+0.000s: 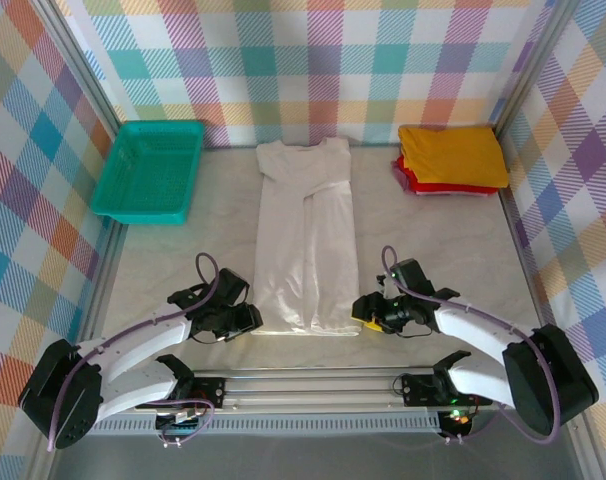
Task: Fold and stack the t-shirts
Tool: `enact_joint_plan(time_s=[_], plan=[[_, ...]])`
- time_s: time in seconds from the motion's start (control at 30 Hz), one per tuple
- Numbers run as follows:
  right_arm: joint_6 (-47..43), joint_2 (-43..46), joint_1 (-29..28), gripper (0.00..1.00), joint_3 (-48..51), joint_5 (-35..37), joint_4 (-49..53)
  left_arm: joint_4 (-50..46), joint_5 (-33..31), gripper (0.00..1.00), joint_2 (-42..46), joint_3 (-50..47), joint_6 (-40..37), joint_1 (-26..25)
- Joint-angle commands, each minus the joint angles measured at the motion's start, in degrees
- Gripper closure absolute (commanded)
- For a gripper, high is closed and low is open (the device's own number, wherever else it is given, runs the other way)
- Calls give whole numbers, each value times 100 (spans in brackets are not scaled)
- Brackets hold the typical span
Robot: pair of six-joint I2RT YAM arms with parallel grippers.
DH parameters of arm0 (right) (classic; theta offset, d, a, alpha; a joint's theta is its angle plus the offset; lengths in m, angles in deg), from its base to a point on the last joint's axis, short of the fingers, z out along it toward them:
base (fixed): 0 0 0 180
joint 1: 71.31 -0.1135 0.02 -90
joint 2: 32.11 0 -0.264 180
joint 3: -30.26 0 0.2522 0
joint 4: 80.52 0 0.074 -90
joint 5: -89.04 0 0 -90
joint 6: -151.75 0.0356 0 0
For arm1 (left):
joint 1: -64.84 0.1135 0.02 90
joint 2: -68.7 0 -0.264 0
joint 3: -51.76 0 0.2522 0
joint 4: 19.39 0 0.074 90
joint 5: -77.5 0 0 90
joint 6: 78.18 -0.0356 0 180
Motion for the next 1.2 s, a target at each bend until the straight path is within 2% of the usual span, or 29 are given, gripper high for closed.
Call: enact_joint_plan(time_s=[0.0, 0.6, 0.83, 0.9, 1.1, 1.17], plan=[[44, -85, -60, 47, 68, -110, -282, 201, 47, 55, -48, -91, 59, -45], [99, -486, -122, 48, 84, -125, -604, 1053, 281, 58, -442, -376, 225, -71], [161, -639, -169, 48, 75, -256, -737, 1209, 193, 68, -532, -385, 173, -80], [194, -701, -200, 49, 77, -281, -768, 1284, 189, 74, -583, -379, 177, -76], [316, -729, -358, 51, 88, -335, -724, 1295, 173, 85, -678, -345, 140, -80], [395, -698, -393, 51, 127, -358, -738, 1300, 157, 86, -691, -343, 130, -80]])
